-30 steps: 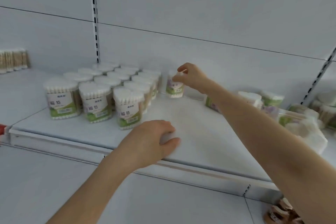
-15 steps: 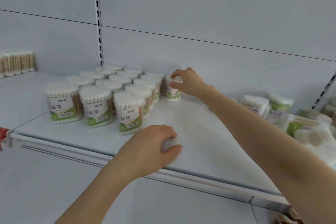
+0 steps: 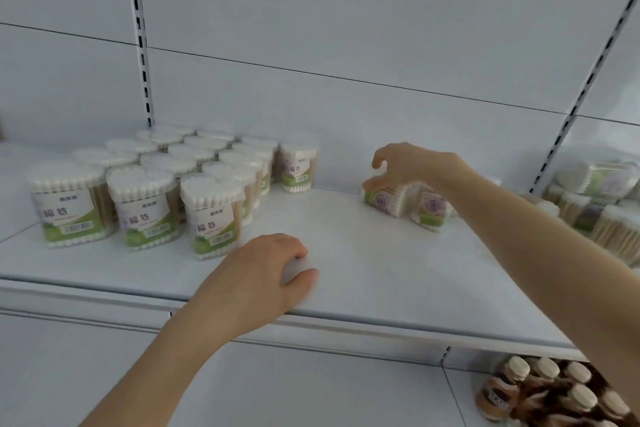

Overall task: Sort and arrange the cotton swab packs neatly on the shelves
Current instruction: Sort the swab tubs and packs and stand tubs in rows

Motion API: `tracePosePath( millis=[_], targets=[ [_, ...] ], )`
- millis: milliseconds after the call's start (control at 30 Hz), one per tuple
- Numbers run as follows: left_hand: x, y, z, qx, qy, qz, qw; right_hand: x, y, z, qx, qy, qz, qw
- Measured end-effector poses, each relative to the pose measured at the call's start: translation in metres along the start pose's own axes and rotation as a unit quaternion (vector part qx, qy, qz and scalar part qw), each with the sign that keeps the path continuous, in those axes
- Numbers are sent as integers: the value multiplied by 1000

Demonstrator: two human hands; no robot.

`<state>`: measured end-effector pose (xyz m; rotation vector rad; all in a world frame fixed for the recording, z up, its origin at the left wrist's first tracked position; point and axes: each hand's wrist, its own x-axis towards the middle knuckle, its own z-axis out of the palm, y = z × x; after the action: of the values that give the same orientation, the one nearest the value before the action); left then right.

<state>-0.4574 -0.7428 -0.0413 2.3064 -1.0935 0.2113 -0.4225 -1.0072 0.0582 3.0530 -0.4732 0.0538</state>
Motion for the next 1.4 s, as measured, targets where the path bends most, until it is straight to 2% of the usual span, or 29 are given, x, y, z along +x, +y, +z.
tracePosePath(
  millis=[67,133,267,333,400,500,600,667,733,767,833,867,900,967,1000,1067,1133,1233,1400],
  targets=[
    [0,0,0,-2,2,1,1000,-4,5,13,-35,-10,7,999],
    [-1,-1,1,-11,9,3,1000,-8,6,19,-23,31,-11,999],
    [1,0,1,-33,7,-10,999,-29,6,3,152,95,-60,982],
    [7,1,-1,-64,28,-27,997,-50,3,-8,241,68,-94,964],
    [15,9,-4,-84,68,-25,994,-73,-4,-17,320,0,-116,940],
    [31,28,-7,-89,97,33,991,-94,-11,-22,355,-73,-133,922],
    [44,41,-5,-131,73,82,985,-102,-10,-24,376,-85,-128,914],
    [49,44,-3,-159,63,77,982,-103,-2,-22,434,-79,-104,891],
    [51,45,0,-175,69,57,980,-96,8,-17,481,-22,-70,874],
    [51,45,1,-186,76,52,978,-89,15,-11,458,43,-44,887],
    [51,45,2,-214,84,36,973,-73,33,1,290,172,33,941],
    [51,44,2,-233,83,30,968,-68,40,8,198,183,66,961],
    [50,43,2,-246,81,26,965,-65,46,14,132,161,85,974],
    [48,41,2,-258,78,9,963,-65,53,23,79,106,95,987],
    [47,40,1,-263,79,-1,962,-66,54,23,75,104,89,988],
    [45,38,0,-264,80,-26,961,-68,54,19,102,130,62,984],
    [44,36,0,-254,87,-53,962,-70,53,12,194,151,29,969],
    [37,35,-3,-240,117,-78,960,-73,50,6,340,138,-12,930],
    [20,34,-7,-258,132,-97,952,-70,33,7,414,120,-44,901]
  ],
)
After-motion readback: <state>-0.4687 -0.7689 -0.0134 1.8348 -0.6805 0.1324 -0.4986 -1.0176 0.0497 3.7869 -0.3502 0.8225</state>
